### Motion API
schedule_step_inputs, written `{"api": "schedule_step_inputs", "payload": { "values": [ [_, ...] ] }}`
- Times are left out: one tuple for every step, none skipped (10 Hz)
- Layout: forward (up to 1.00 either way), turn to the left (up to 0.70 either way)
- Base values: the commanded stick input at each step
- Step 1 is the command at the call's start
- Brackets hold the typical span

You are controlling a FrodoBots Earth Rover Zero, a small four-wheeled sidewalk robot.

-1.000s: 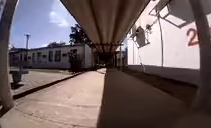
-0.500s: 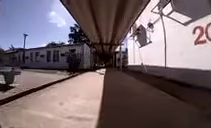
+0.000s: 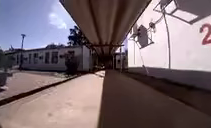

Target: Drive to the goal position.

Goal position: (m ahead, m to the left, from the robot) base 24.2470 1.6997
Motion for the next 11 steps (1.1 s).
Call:
{"api": "schedule_step_inputs", "payload": {
  "values": [
    [0.70,0.00],
    [0.70,0.00],
    [0.70,0.00],
    [0.70,0.00],
    [0.70,0.00],
    [0.70,0.00],
    [0.70,0.00],
    [0.70,0.00],
    [0.70,0.00],
    [0.70,0.00],
    [0.70,0.00]
  ]
}}
